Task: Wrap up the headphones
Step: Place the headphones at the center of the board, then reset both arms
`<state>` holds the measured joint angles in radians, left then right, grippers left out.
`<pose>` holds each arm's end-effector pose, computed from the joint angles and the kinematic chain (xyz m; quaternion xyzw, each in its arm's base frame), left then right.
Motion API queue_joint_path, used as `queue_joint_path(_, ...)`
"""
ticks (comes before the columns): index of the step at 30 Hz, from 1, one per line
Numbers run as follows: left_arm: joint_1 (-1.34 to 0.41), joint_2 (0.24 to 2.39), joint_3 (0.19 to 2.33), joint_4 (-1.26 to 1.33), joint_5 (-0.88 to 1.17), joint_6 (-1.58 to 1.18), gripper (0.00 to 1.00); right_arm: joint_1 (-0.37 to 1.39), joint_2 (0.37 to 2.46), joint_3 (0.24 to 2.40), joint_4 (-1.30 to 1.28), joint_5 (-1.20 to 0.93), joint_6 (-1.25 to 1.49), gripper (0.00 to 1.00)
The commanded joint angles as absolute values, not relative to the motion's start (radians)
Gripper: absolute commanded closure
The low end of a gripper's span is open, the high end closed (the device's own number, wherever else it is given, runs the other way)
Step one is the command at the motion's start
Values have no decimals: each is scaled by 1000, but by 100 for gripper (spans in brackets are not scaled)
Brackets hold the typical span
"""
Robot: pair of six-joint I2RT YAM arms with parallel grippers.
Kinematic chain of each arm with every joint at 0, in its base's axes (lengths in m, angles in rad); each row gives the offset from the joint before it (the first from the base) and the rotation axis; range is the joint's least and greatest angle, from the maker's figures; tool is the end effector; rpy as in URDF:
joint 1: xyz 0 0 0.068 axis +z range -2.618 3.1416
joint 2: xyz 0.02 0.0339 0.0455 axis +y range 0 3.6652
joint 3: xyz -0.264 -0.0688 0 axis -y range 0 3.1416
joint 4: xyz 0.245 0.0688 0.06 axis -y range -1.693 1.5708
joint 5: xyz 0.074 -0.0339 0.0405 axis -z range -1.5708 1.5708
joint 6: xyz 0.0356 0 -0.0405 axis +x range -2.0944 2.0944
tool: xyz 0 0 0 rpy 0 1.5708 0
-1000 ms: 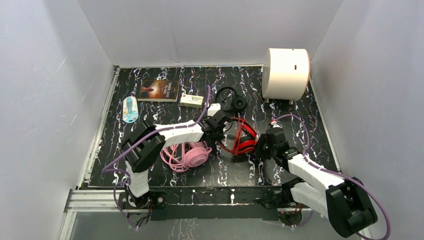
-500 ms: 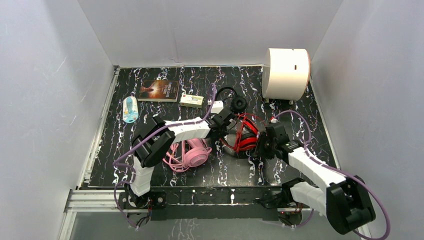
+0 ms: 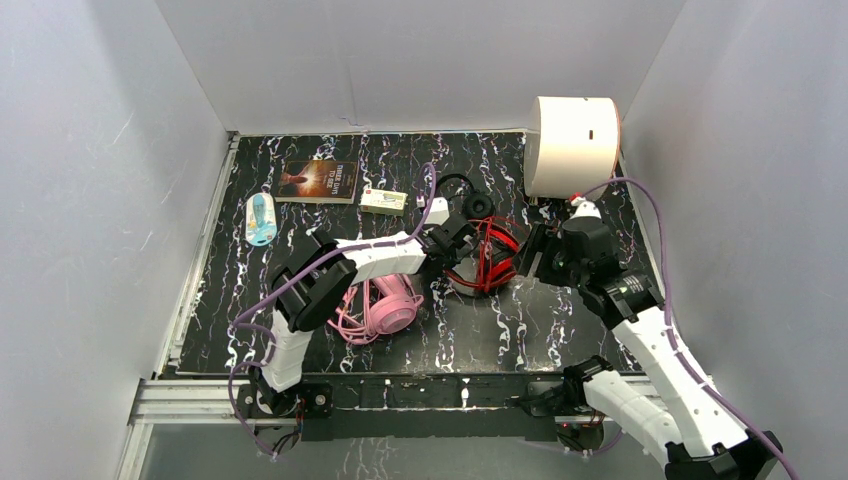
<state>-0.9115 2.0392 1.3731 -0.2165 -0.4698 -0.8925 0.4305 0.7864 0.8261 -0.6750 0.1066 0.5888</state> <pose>0.2798 -0.3348 0.1632 -0.0698 0.9162 -0.1216 0.3753 0.1506 0.0650 0.3051 0.0944 0.8866 0.1781 0.4162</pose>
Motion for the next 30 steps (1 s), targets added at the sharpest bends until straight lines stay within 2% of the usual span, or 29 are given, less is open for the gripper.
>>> queue_joint_path(1,-905,2102,1402,-257,-426,-915,100,432,802,941,-688,199,449,20)
queue_joint_path(4,-906,2114,1411,-267,-407,-913,97,432,854,977,-689,250,369,20)
queue_joint_path(6,-905,2117,1408,-265,-394,-912,98,429,897,970,-663,296,339,13)
queue_joint_path(9,-904,2117,1405,-270,-381,-913,96,380,974,972,-583,215,295,9)
queue_joint_path(13,-903,2106,1398,-283,-372,-902,79,272,1080,976,-493,71,255,9)
queue_joint_path(18,-902,2080,1392,-305,-355,-880,62,100,1156,969,-429,-189,268,11)
queue_joint_path(30,-903,1879,1329,-358,-383,-802,35,85,1059,1110,-600,-311,217,9)
